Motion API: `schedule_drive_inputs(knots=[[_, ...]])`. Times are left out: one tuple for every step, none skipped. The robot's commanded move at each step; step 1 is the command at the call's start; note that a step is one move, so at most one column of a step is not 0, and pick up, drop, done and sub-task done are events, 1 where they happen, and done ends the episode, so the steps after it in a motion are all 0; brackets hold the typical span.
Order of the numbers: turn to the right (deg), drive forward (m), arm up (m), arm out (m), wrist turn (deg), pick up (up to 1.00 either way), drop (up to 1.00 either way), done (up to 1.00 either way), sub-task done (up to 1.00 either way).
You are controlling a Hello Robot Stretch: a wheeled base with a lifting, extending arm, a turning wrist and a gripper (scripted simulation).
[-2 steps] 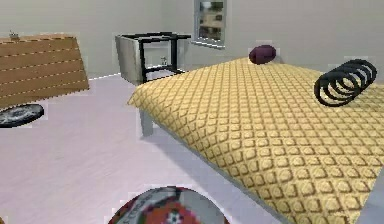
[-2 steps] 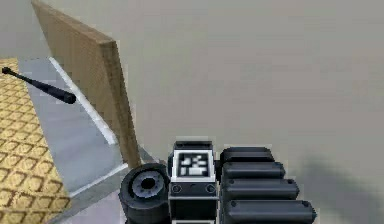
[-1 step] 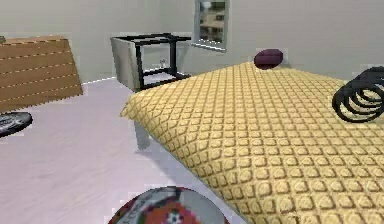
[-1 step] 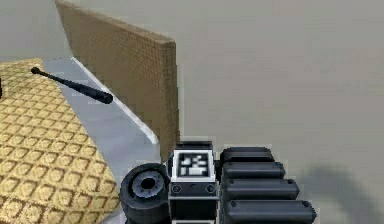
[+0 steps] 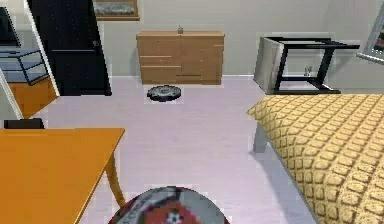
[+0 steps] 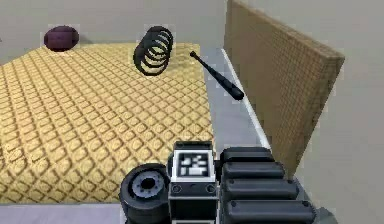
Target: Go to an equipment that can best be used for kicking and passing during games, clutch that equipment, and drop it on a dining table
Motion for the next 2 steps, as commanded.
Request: schedule_drive_inputs(knots=[[0.0,1.0,0.0,0.0,0.0,0.0,0.0,0.0,0.0],[-6.0,0.0,0.0,0.0,0.0,0.0,0.0,0.0,0.0]])
